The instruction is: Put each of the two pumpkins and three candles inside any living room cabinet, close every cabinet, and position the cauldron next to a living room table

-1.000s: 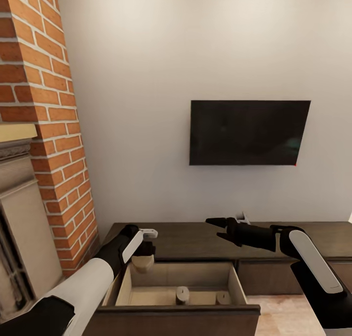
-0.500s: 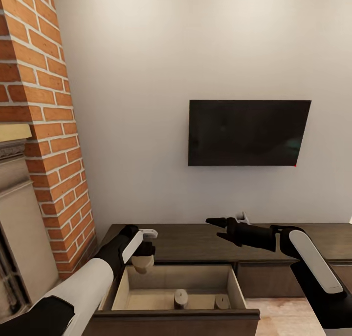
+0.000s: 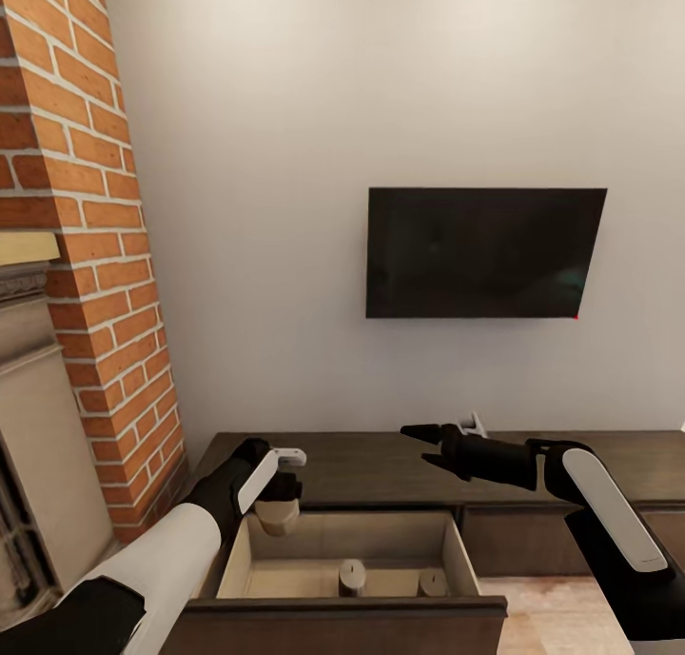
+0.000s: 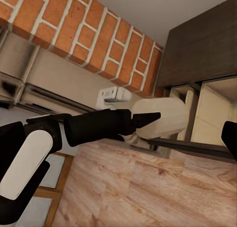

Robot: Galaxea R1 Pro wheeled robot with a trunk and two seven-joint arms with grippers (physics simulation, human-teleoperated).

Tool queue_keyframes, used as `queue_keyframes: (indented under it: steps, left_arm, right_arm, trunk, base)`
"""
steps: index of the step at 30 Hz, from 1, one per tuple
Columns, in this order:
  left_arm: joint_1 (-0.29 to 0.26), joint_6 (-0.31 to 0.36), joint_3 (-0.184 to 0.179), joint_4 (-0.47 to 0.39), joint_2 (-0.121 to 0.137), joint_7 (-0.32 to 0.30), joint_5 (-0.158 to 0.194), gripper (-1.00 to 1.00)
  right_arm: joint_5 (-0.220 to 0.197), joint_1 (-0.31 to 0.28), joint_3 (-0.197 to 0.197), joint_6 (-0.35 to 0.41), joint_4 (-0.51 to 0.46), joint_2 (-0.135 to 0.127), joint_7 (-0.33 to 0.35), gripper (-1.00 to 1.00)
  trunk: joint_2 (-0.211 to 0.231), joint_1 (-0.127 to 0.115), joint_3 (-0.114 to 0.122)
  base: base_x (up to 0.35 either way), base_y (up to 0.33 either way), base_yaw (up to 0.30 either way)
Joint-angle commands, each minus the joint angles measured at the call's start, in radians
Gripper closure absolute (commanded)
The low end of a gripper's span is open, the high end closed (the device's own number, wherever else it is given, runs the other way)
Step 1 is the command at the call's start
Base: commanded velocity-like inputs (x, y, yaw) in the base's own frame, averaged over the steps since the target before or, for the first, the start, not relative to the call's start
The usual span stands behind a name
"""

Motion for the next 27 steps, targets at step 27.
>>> queue_keyframes:
  steps: [27]
  left_arm:
    - [-0.002,0.026,-0.005,0.026,0.001,0.009,0.010,1.00]
  right_arm:
    - [-0.011,-0.001,0.001,0.000,-0.002,0.001,-0.010,-1.00]
  trunk:
    - [-0.190,0.104,-0.086]
  base:
    - [0.000,0.000,0.000]
